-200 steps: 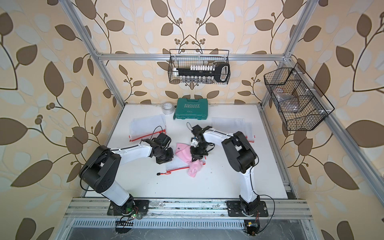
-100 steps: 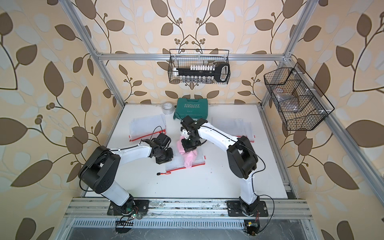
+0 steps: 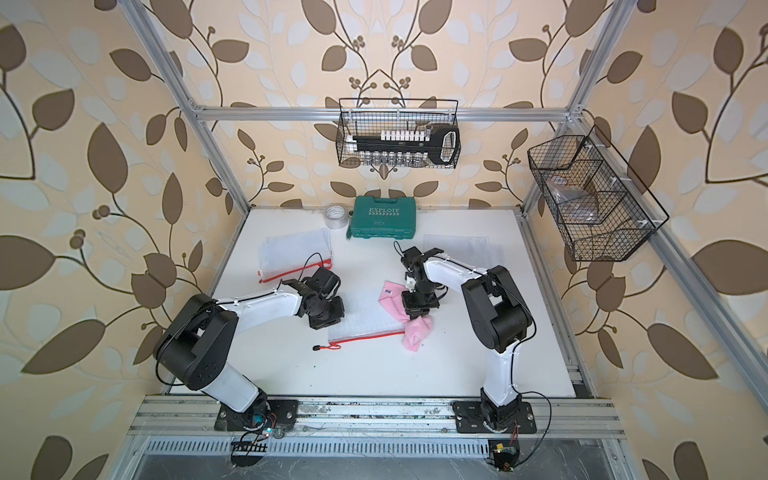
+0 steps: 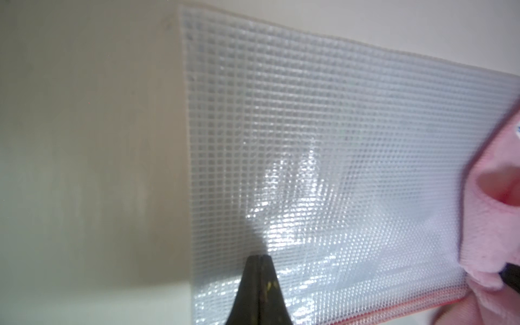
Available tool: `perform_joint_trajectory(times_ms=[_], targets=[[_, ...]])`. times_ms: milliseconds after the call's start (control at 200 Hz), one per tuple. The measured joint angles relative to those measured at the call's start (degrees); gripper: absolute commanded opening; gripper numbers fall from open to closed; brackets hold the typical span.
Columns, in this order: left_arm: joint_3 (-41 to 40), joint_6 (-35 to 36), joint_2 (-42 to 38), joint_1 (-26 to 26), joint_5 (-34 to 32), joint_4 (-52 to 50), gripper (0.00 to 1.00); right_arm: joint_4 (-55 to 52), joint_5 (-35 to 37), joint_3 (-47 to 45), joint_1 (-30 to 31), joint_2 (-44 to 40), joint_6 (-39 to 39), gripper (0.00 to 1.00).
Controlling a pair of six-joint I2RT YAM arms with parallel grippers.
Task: Wipe the document bag
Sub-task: Wipe the dirt from the document bag, then place the cleaning item at the center of the board.
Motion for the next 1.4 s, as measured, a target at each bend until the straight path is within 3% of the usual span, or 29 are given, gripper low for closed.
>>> perform_joint_trajectory(times_ms=[275, 300, 395, 415, 430, 740, 935, 1070, 1135, 1240, 1315, 1400], targets=[[-0.7, 0.6, -1.4, 3.4, -2.0, -2.7, 0.00, -2.3, 8.3, -10.8, -1.3, -7.9, 0.9, 0.00], [-0.9, 0.7, -1.6, 3.8, -2.1, -2.8, 0.00, -2.4, 8.6, -11.5, -1.6, -8.5, 1.0, 0.14], [-1.2, 0.7, -2.1, 4.9, -2.9, -3.5, 0.00, -2.5, 8.7, -12.5, -1.9, -9.5, 1.2, 0.83], [-1.2, 0.7, -2.1, 5.2, -2.9, -3.6, 0.00, -2.6, 8.7, -12.4, -1.9, -9.9, 1.3, 0.95], [-1.2, 0.7, -2.1, 5.1, -3.0, -3.6, 0.00, -2.6, 8.6, -12.5, -1.9, -10.3, 1.3, 0.98], [-1.1, 0.8, -2.7, 5.2, -4.4, -6.1, 0.01, -8.5, 7.0, -7.5, -1.3, -25.9, 3.1, 0.98], [-1.0, 1.2, -2.8, 5.2, -4.7, -7.1, 0.01, -13.2, 9.6, -4.0, -0.4, -26.4, 4.9, 0.98], [-1.0, 1.2, -3.0, 5.2, -4.7, -7.4, 0.02, -9.6, 5.0, -4.7, -2.3, -30.0, 5.9, 0.98], [-1.0, 1.3, -3.1, 5.2, -4.7, -7.5, 0.03, -10.2, 6.4, -4.1, -2.2, -30.7, 6.3, 0.98], [-1.0, 1.6, -3.2, 5.2, -4.6, -7.6, 0.15, -12.7, 12.0, -1.6, 1.4, -25.9, 5.9, 0.98], [-1.0, 2.3, -3.8, 5.2, -4.4, -7.6, 0.32, -10.0, 10.1, -3.0, 2.5, -25.8, 6.0, 0.98], [-1.0, 1.8, -6.6, 5.2, -4.2, -7.4, 0.41, -9.4, 8.2, -3.1, 0.3, -26.1, 6.1, 0.98]])
